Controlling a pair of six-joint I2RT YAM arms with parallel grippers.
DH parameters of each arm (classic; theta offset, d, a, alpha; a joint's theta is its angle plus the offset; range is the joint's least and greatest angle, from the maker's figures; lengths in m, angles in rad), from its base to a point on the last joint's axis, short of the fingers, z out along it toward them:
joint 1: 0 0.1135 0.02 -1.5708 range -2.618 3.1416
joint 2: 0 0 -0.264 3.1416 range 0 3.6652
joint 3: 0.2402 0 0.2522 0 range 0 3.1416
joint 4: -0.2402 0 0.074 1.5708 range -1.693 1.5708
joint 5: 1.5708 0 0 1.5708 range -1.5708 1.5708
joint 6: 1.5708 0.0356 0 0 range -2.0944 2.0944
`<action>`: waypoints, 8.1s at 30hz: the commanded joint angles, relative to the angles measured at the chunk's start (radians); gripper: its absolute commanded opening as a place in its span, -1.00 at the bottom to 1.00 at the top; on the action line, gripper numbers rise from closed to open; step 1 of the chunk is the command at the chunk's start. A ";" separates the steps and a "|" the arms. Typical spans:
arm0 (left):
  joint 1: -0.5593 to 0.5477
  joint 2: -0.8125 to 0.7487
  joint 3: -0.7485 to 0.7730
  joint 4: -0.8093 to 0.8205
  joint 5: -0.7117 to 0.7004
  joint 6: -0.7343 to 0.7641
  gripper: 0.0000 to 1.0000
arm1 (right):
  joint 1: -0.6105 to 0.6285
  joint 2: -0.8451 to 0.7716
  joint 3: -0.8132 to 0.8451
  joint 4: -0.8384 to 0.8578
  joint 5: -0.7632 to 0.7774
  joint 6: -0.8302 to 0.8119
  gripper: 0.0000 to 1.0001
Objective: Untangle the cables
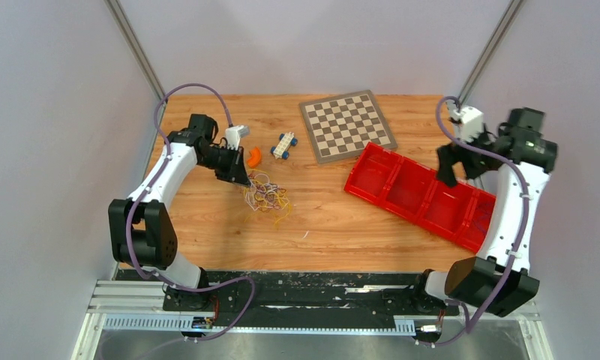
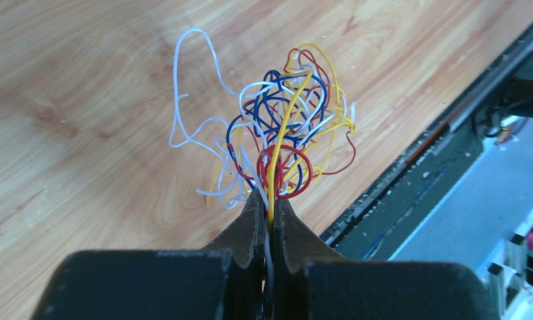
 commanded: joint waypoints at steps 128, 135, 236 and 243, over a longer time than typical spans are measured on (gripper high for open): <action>0.050 -0.498 -0.730 1.171 0.331 -0.678 0.51 | 1.352 0.344 0.139 1.367 -0.246 1.161 -1.00; 0.055 -0.479 -0.722 1.144 0.359 -0.683 -0.99 | 1.320 0.295 0.189 1.368 -0.150 1.123 -1.00; 0.121 -0.747 -0.192 -0.051 0.496 0.877 0.33 | 1.361 0.207 -0.094 1.009 -0.449 0.443 -1.00; 0.062 -0.759 -0.200 -0.003 0.453 0.773 -0.88 | 1.360 0.210 -0.092 1.007 -0.391 0.461 -1.00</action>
